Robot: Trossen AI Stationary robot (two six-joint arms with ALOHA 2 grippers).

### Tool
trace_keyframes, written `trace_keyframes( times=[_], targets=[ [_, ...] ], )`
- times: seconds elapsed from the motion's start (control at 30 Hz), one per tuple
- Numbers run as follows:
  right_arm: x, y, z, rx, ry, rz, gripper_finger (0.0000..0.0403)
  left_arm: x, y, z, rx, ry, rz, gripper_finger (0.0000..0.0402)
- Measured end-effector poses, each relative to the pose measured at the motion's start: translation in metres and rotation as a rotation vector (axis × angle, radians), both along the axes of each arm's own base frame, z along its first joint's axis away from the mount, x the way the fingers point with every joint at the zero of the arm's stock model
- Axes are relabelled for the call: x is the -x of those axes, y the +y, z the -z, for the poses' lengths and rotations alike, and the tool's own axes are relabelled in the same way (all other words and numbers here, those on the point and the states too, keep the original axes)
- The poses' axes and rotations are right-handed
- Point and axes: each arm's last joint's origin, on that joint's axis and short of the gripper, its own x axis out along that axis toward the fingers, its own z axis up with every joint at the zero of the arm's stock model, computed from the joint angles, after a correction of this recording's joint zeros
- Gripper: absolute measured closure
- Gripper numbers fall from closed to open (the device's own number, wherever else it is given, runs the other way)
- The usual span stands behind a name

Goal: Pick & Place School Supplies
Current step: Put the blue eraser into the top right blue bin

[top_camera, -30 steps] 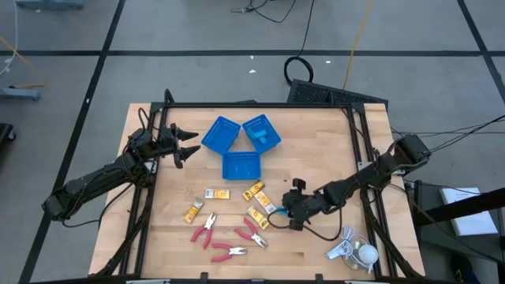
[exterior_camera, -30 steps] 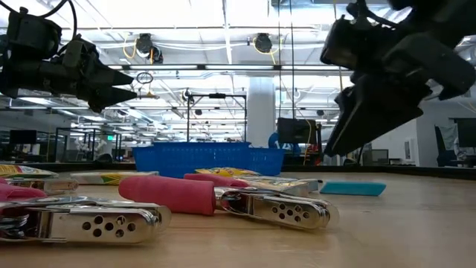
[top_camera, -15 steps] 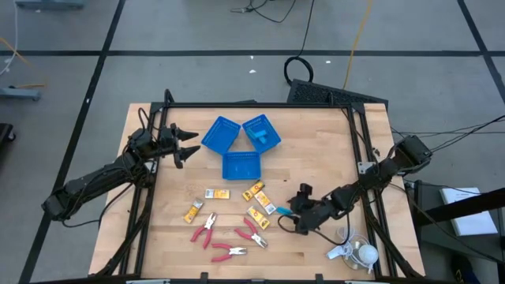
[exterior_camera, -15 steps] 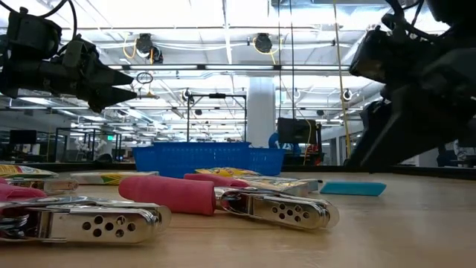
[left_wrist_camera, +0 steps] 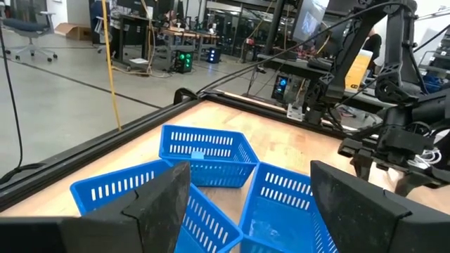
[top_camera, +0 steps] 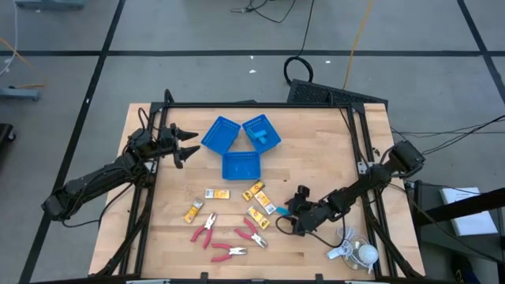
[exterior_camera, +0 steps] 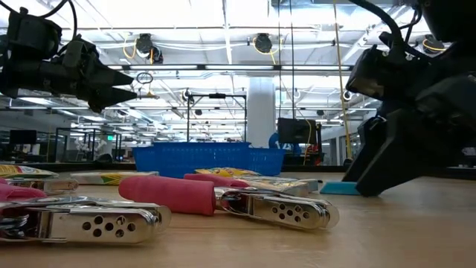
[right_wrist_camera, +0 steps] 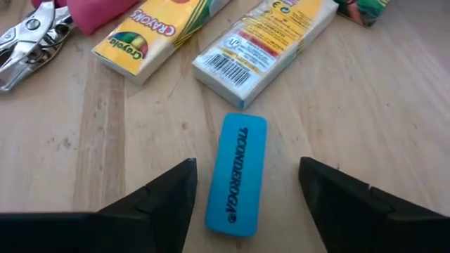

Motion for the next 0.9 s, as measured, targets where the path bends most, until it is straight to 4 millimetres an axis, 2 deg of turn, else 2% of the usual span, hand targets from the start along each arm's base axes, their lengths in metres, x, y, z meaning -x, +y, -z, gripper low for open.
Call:
trace_keyframes(
  times=[0.67,0.9],
  targets=[
    [0.002,-0.002,0.002,0.034,0.042,-0.035,0.0272,0.000,0.000,0.000,0.000,0.000,0.000,0.0107],
    [0.005,-0.002,-0.010,0.050,0.034,-0.116,0.0312,0.000,0.000,0.000,0.000,0.000,0.000,0.0107]
  ],
)
